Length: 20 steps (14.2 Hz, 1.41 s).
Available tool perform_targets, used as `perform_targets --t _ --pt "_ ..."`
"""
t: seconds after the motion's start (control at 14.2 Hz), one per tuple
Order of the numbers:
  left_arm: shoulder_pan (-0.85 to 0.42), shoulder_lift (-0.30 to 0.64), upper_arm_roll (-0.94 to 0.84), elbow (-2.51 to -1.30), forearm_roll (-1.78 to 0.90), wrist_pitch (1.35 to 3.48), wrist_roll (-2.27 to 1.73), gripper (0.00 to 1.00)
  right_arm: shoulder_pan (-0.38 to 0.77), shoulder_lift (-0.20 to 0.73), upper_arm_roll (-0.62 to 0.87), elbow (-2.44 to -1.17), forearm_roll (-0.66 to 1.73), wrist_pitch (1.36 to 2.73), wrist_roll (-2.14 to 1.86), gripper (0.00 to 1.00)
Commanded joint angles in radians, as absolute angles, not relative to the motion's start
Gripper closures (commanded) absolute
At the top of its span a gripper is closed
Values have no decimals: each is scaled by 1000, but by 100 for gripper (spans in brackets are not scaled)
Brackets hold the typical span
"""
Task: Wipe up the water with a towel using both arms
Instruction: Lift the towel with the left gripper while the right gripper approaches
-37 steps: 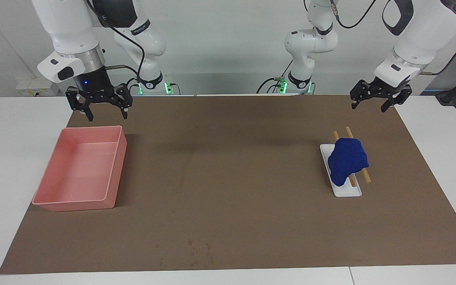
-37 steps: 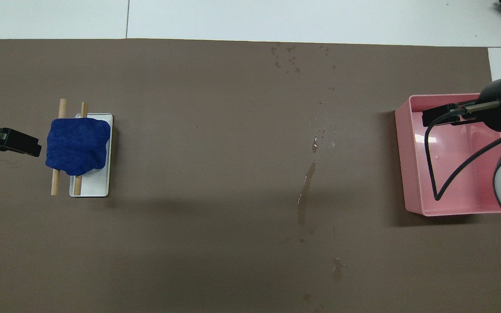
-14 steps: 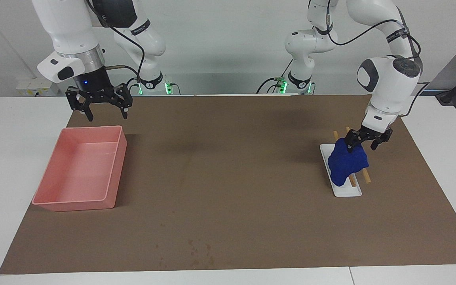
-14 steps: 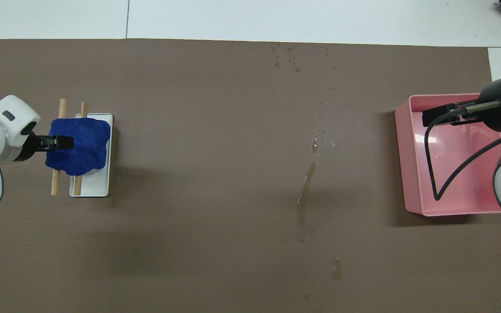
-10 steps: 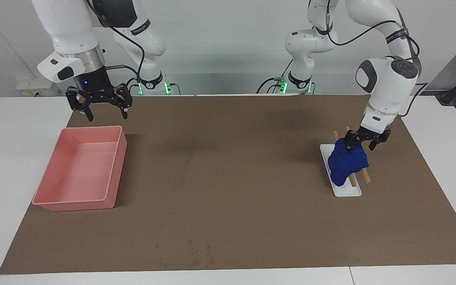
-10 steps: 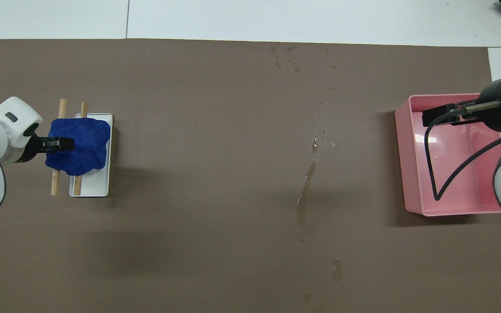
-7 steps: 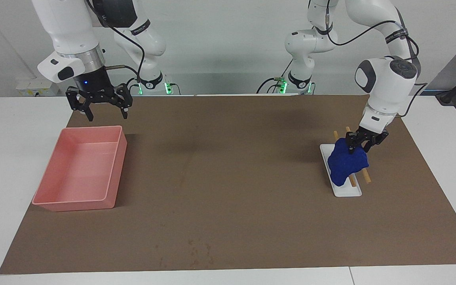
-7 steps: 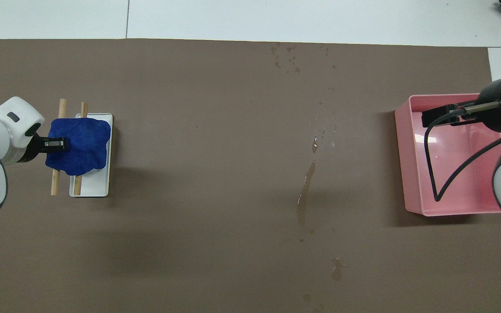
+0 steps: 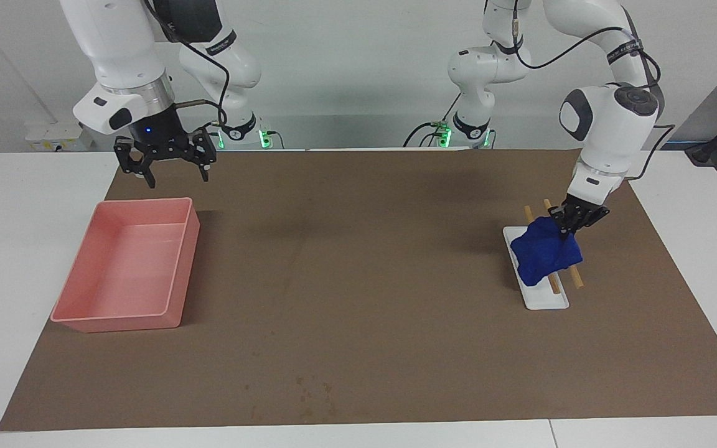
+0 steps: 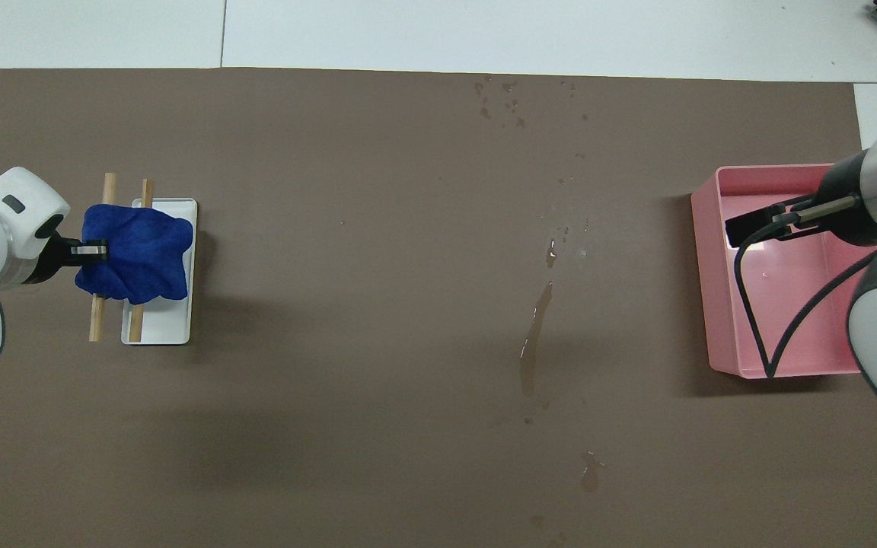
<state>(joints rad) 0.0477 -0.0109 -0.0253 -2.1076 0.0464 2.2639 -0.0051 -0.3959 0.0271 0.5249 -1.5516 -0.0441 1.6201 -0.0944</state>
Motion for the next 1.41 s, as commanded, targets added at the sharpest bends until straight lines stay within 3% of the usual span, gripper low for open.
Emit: perform_targets --t 0.0,0.42,0.78,0.99,1.2,1.34 --pt "49 -5 -26 -2102 63 2266 -25 100 -405 14 535 -1557 24 1579 -167 0" --pt "48 -6 -32 -1956 43 2077 -98 100 -407 14 534 -1560 103 1598 -184 0" --pt "-17 -17 -43 -1878 -254 1982 -551 100 -344 -15 546 -1595 153 1614 -172 0" --pt "-109 -20 -43 -1878 -407 1990 -893 100 -287 -37 546 -1640 153 1675 -186 0" --pt "-178 -31 -43 -1891 -555 1982 -1119 100 -206 -93 548 -1768 160 1859 -222 0" --pt "-207 -34 -49 -1891 -641 1993 -1265 100 -149 -98 548 -1798 161 1907 -227 0"
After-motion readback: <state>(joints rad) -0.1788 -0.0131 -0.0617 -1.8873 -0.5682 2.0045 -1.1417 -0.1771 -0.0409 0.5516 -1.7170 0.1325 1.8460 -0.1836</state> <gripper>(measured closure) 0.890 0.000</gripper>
